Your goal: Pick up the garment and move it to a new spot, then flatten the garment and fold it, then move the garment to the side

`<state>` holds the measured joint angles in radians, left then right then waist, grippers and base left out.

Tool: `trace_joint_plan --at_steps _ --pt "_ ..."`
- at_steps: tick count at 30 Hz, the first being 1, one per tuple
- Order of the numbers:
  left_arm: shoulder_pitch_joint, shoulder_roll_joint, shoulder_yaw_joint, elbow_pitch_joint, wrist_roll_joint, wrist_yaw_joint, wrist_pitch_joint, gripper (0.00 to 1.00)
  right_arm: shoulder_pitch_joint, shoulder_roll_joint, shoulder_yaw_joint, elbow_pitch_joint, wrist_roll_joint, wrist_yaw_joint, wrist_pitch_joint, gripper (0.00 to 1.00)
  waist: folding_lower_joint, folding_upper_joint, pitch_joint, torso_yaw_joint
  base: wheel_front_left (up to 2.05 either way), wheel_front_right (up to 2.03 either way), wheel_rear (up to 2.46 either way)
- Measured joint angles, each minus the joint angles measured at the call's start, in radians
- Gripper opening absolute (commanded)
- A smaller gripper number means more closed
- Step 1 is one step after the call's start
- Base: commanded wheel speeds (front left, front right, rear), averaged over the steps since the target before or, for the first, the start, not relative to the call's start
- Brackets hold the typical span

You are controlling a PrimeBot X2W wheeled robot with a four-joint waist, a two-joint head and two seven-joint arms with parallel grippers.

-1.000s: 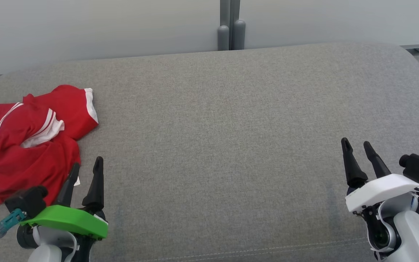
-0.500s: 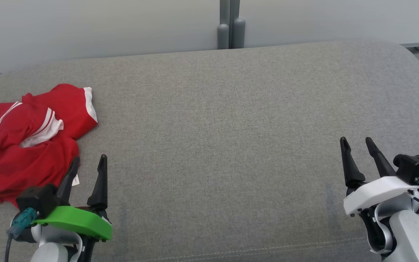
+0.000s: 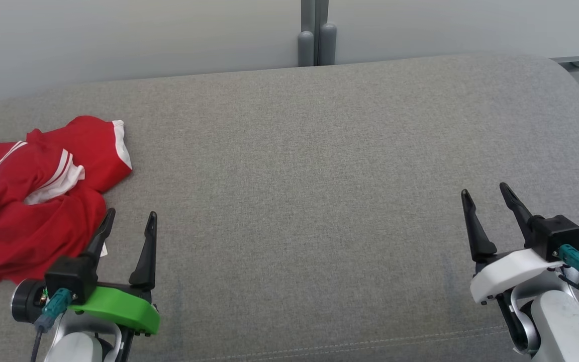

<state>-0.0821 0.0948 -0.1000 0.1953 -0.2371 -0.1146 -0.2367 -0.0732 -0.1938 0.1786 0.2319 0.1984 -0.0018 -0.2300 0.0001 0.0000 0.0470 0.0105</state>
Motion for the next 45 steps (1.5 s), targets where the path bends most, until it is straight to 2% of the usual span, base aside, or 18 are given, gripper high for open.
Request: trace_joint_plan --at_steps 5,19,21,30,39,45 --pt "-0.001 0.000 -0.002 -0.004 0.066 -0.001 -0.012 1.00 0.000 -0.004 0.007 -0.003 -0.062 0.000 -0.020 1.00 0.0000 0.0000 0.002 -0.001 0.00 0.00 0.00" --pt "-0.013 -0.015 -0.006 -0.002 0.067 -0.005 -0.012 1.00 0.001 0.000 -0.036 -0.015 -0.059 0.002 -0.020 1.00 0.0000 0.0000 0.005 0.004 0.00 0.00 0.00" --pt "-0.024 -0.019 -0.009 -0.002 0.067 -0.005 -0.012 1.00 0.001 -0.001 -0.032 -0.022 -0.061 0.013 -0.020 1.00 0.0000 0.0000 0.006 0.016 0.00 0.00 0.00" --pt "-0.024 -0.021 0.038 0.005 0.066 -0.009 -0.012 1.00 -0.031 0.007 0.032 -0.032 -0.091 0.064 -0.020 1.00 0.0000 0.0000 0.014 0.105 0.00 0.00 0.00" --pt "-0.020 -0.026 0.061 0.016 0.065 -0.009 -0.012 1.00 -0.047 0.007 0.035 -0.029 -0.095 0.072 -0.020 1.00 0.0000 0.0000 0.024 0.223 0.00 0.00 0.00" --pt "-0.017 -0.026 0.091 0.015 0.061 -0.009 -0.012 1.00 -0.048 0.010 0.046 -0.026 -0.103 0.076 -0.020 1.00 0.0000 0.0000 0.032 0.277 0.00 0.00 0.00"
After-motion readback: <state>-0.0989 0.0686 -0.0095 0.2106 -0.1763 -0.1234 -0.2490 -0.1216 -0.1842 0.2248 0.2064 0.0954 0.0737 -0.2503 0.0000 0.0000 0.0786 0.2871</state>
